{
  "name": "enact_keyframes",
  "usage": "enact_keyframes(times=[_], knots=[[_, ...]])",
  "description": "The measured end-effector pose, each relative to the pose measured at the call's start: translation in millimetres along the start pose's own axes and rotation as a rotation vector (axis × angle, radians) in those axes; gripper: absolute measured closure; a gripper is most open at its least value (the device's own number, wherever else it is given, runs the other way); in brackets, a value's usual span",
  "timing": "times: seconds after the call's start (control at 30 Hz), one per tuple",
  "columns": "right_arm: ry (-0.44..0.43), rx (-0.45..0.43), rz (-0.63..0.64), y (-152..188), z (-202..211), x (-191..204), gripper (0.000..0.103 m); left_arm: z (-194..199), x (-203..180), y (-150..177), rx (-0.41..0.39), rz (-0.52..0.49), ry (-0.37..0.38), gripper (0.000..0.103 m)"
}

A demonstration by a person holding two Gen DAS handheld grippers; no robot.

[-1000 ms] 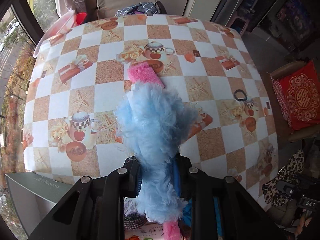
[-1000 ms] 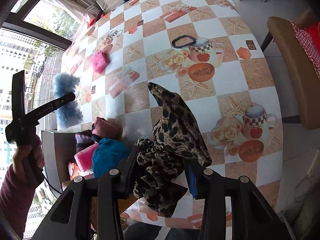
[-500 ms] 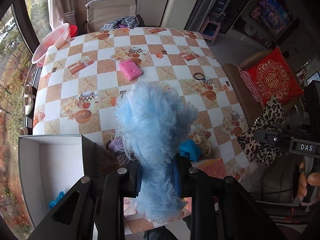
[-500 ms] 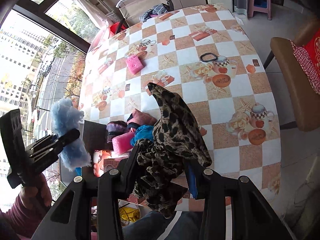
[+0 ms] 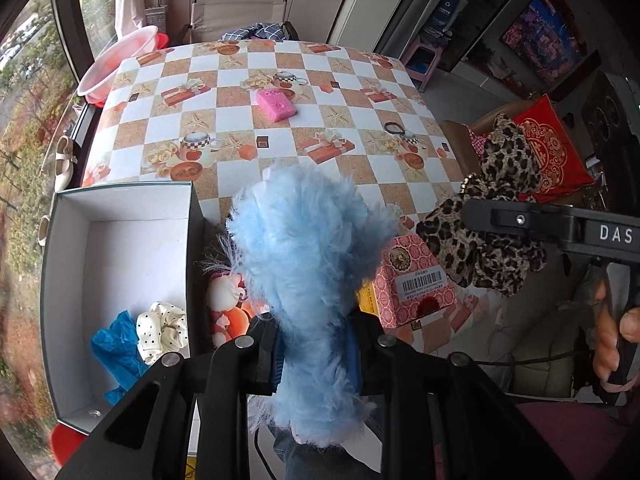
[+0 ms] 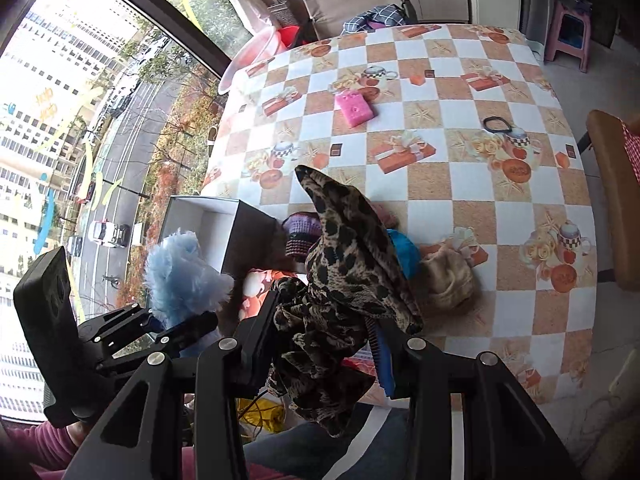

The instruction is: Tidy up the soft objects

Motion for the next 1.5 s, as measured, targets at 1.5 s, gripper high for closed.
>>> enact_keyframes(times=[1.5], knots=[[-0.181,0.227,0.466,29.7,-106.0,205.6,0.060,76.9,169.8,79.7,-0.124,0.461,-0.304,0.076]])
Point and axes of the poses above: each gripper's, at about its wrist camera, not at the fingertips, and z roughly against the way its jaws point, x to its left, y to its underside, the point moved 5 cm from there along -z, roughly the way its jaws point, and after that the axes turned 7 degrees about -x, right-handed, at the moved point
